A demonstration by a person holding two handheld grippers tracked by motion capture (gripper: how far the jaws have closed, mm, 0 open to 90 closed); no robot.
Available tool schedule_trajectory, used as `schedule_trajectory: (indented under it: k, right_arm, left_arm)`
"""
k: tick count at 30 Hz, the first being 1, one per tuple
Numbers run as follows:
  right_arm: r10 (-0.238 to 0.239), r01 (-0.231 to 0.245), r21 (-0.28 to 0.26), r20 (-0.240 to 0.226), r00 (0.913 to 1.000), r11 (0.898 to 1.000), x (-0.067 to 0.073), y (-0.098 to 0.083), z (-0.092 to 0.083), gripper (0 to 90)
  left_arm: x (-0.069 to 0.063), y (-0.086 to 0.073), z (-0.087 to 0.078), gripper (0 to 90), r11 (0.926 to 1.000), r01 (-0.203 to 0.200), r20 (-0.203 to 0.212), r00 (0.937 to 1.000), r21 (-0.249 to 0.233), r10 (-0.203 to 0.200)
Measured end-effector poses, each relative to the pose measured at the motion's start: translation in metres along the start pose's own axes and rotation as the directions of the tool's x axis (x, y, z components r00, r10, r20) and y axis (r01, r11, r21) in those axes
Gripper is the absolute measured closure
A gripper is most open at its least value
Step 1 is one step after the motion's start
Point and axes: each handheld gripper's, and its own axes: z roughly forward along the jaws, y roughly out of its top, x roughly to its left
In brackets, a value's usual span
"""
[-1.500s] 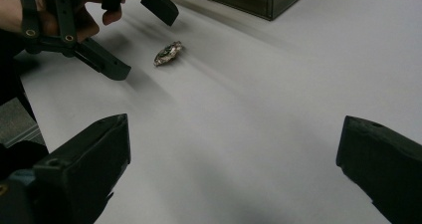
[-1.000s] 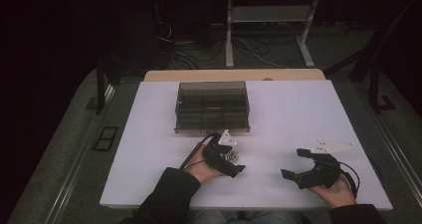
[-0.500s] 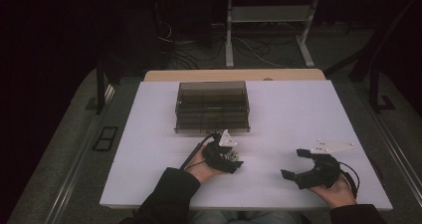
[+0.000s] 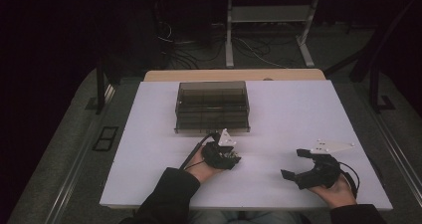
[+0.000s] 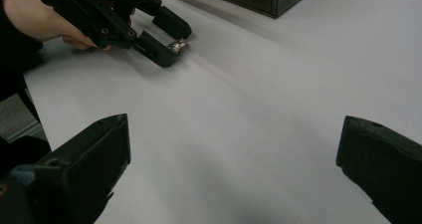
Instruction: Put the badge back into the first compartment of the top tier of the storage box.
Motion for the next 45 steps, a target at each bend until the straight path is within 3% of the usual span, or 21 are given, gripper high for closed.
schedule_trajectory:
  k: [11, 15, 31, 37, 38, 45]
  right_arm:
    - [0.003, -0.003, 0.001, 0.003, 1.0000, 1.000, 0.000, 0.000, -0.001, 0.3]
    - [0.003, -0.003, 0.001, 0.002, 1.0000, 1.000, 0.000, 0.000, -0.001, 0.3]
    - [0.000, 0.000, 0.004, -0.003, 1.0000, 1.000, -0.001, 0.000, 0.000, 0.3]
    - [0.000, 0.000, 0.007, -0.005, 1.0000, 1.000, 0.000, 0.000, 0.001, 0.3]
    - [0.000, 0.000, 0.008, -0.006, 1.0000, 1.000, 0.000, 0.000, 0.001, 0.3]
    - [-0.001, 0.001, 0.008, -0.005, 1.0000, 1.000, 0.000, 0.000, 0.001, 0.3]
  left_arm:
    - [0.000, 0.000, 0.000, 56.9, 1.0000, -0.003, 0.002, 1.0000, -0.001, 0.003]
    - [0.000, 0.001, -0.001, 56.9, 0.9999, 0.007, 0.029, 0.9996, -0.010, -0.007]
    - [-0.003, 0.011, -0.017, 57.0, 0.9995, -0.033, 0.109, 0.9934, -0.005, 0.033]
    - [-0.007, 0.014, -0.021, 57.0, 0.9995, -0.032, 0.133, 0.9906, 0.008, 0.030]
    - [-0.007, 0.015, -0.023, 57.0, 0.9985, -0.052, 0.137, 0.9893, 0.017, 0.049]
    - [-0.009, 0.022, -0.030, 57.0, 0.9971, -0.075, 0.158, 0.9848, 0.011, 0.072]
